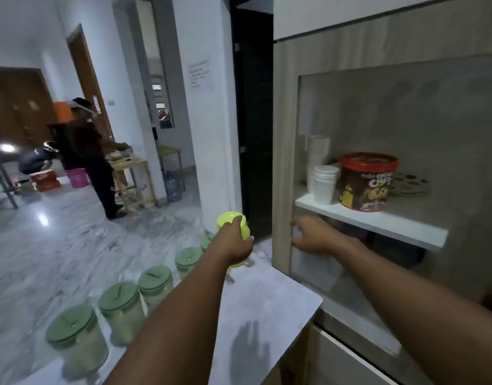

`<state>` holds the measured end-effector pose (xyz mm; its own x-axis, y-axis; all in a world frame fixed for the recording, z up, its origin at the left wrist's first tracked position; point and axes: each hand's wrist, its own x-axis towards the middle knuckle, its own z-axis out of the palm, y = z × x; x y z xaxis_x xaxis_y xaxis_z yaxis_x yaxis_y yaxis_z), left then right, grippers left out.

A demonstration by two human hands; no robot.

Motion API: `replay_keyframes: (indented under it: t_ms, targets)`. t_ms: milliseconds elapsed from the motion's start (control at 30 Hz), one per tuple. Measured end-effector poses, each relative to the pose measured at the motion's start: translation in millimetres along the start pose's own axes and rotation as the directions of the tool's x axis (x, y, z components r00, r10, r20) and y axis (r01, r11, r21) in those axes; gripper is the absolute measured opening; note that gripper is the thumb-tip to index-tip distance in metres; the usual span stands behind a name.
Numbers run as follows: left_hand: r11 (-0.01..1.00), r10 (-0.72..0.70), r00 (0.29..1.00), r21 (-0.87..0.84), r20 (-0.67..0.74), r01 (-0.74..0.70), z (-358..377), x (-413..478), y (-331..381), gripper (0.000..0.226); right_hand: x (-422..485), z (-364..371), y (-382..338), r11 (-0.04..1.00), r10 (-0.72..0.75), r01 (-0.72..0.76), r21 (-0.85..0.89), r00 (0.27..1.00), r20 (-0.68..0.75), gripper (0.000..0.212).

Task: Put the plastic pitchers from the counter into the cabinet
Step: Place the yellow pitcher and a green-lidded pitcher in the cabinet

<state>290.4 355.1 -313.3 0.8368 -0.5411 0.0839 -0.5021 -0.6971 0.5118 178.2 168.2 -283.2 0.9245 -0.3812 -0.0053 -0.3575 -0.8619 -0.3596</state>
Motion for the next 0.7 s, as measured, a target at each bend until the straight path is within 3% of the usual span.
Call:
replay_keyframes:
  t_ms: [133,300,567,633,700]
  targets:
    - [0.961,-0.221,0.975,-0.165,0.026,0.222,26.6,28.9,-57.3,0.073,77.5,49.3,-13.2,0.996,-0.037,0.031,0.079,0.996,0.076,0.06]
    - [0.843,-0.441,0.895,-0.307,0.073,0.441,77.9,83.2,-110.7,0.06,184.6,116.6,-11.5,0.972,-0.039,0.001,0.237,0.987,0.157,0.053]
    - [0.527,-0.756,0.647,-0.496,0.097,0.69,178.8,184.0,-150.1,0.079,336.7,207.7,10.9,0.892,0.088,-0.19,0.411,0.963,0.254,0.084]
    - [0.487,-0.807,0.587,-0.481,0.072,0.729,191.8,196.6,-145.2,0.081,356.2,225.1,15.1,0.877,0.08,-0.193,0.439,0.962,0.262,0.079]
    - [0.448,-0.846,0.53,-0.464,0.057,0.764,199.8,206.9,-139.0,0.072,368.2,240.3,19.5,0.88,0.05,-0.168,0.444,0.963,0.265,0.06]
